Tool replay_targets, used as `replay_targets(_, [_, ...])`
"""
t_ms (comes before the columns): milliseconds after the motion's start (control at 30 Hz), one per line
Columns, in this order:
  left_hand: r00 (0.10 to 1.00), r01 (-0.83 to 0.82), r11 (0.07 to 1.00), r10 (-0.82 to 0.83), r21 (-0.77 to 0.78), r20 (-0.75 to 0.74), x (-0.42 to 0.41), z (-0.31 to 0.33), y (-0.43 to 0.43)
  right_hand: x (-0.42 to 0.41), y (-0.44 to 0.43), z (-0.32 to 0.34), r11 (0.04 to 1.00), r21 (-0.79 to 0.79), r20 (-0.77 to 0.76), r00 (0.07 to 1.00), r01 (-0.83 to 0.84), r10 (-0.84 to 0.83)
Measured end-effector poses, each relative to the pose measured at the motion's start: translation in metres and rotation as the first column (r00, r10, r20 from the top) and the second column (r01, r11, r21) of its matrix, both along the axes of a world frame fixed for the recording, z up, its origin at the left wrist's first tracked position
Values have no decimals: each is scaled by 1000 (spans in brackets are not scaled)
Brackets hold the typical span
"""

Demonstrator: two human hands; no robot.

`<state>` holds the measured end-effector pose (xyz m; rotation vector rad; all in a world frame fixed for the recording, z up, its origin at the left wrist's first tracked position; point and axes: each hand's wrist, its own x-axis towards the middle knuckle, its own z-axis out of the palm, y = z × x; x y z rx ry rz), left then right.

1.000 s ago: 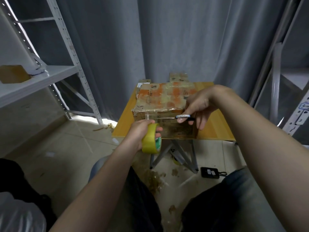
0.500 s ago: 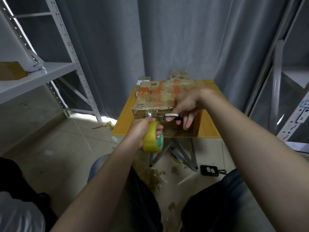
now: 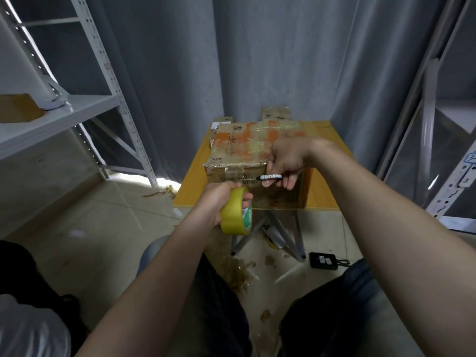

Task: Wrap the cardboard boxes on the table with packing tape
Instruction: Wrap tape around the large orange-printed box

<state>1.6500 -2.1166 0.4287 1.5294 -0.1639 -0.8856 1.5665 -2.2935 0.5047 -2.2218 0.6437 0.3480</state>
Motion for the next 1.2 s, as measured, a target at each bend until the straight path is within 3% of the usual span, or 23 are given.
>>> replay_targets(167, [998,61,998,-61,25,-16,-6,-7,8,-5,4,3,999,-38,-33,999,-19,18])
replay_targets(300, [989,145,981,-146,131,3,-7,-8,13,-10,12,26,994,-94,-34,998,-59,56])
replay_targets(367, [976,216,959,-219,186,-8,-10,-7,14,-16,15,43,995,-80,33,997,-64,67])
replay_targets(467, [954,297,932,-297,206,-33,-14,-4,6,-29,12,61,999,-26,264,964,-23,28])
replay_targets(533, [939,343,917,-341,203,-48,-18,-2,-5,-39,3,62,994,50,456,884,93,-105])
replay_targets(600, [918,395,894,-394,213,-46,-22,-2,-17,-46,-18,50,945,136,585,746,296,-318])
replay_targets(667, [893,446,866,-448,226,-45,-25,-2,-29,-54,-45,26,836,161,620,606,524,-499])
replay_targets(733, [872,484,843,-487,233,-49,-28,-4,-39,-65,-71,-9,720,74,578,559,690,-594])
replay_targets(833, [858,509,827,-509,237,-67,-31,-6,-50,-82,-92,-64,658,-138,401,650,740,-646])
replay_targets(933, [848,527,817,-523,235,-83,-31,-11,-57,-88,-97,-105,666,-400,195,768,630,-610])
replay_targets(1033, [854,517,826,-515,223,-71,-27,-17,-57,-85,-95,-117,675,-506,91,811,537,-578])
replay_targets(1100, [861,505,835,-504,219,-65,-23,-21,-53,-80,-91,-105,655,-526,139,815,542,-563])
replay_targets(1200, [876,482,853,-475,201,-85,-16,-28,-42,-60,-79,-59,578,-437,494,721,689,-486])
